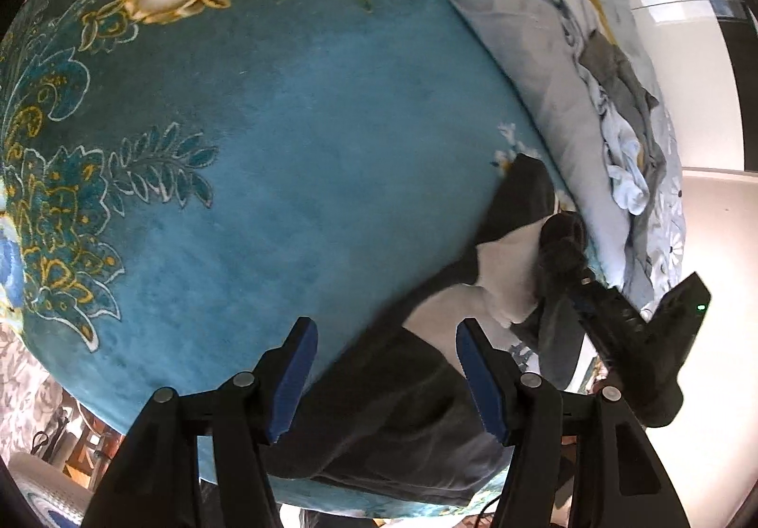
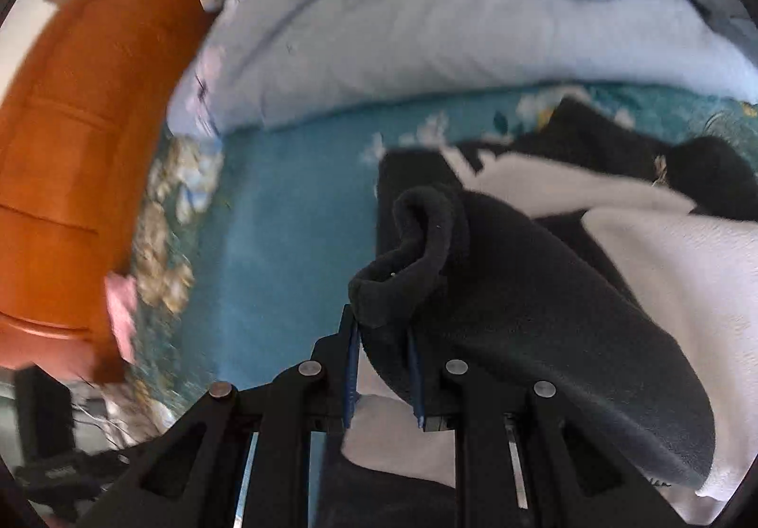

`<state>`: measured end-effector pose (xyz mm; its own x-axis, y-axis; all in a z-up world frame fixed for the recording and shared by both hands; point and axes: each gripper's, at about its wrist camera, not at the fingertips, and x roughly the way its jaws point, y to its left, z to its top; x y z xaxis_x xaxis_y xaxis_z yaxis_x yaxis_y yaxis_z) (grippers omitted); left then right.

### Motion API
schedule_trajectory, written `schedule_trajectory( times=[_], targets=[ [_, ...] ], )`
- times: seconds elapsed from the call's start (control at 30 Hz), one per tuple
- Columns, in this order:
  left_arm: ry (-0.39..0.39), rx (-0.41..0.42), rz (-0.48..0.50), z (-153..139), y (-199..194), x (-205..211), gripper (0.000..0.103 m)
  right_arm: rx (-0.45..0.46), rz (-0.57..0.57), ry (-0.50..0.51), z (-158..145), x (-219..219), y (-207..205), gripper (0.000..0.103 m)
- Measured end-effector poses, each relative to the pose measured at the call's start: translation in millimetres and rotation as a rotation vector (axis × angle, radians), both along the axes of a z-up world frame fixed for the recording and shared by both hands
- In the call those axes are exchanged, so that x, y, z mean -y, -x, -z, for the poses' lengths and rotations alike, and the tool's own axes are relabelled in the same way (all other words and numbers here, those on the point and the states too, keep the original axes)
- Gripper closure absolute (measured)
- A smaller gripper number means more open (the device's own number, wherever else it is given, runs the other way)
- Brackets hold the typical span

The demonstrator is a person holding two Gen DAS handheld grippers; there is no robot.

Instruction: Fold clothes

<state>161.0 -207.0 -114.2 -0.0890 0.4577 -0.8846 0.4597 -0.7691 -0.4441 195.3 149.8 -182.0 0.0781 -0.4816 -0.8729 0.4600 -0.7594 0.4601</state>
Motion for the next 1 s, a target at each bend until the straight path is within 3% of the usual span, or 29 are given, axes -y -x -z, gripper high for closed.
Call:
schedule_trajectory(
  times=[0.2,0.27,0.4,0.57,0.63,0.83,0.9,0.93,1.0],
  targets=[
    [-0.025,0.011,0.045,14.7,21.8,-11.9,0.038,0.064,-0.054,0.075,-8.9,-4.9,-10.6,0.061],
    [-0.042,0.002,0.079,18.0,35.6,-26.7,0.038,0.035,-0.031,0.066,-21.9,-20.3,-10.7,0.060],
    [-0.072,-0.037,0.189,21.2,69.1,-71.0,0.036,0.031,0.156,0.052,-32.4,-79.4,3.8,0.060],
    [-0.077,-0.103,0.416,26.5,111.2,-141.4,0.035,0.055,0.422,-0.019,-33.4,-177.4,15.4,0.060],
    [-0.077,-0.087,0.479,37.7,122.4,-162.3,0.035,0.057,0.491,-0.036,-35.8,-206.9,13.3,0.060],
    [-0.080,-0.009,0.479,70.5,129.8,-183.5,0.038,0.062,0.580,-0.067,-38.6,-249.3,1.5,0.060],
    [-0.070,-0.025,0.468,70.1,127.6,-183.0,0.058,0.069,0.588,-0.069,-36.8,-253.7,0.9,0.060],
    [-0.055,-0.037,0.471,67.7,127.1,-183.5,0.077,0.072,0.589,-0.069,-35.9,-255.2,1.1,0.060],
    [-0.061,-0.061,0.461,61.4,126.8,-182.9,0.082,0.076,0.587,-0.057,-36.2,-258.5,5.2,0.060]
  ],
)
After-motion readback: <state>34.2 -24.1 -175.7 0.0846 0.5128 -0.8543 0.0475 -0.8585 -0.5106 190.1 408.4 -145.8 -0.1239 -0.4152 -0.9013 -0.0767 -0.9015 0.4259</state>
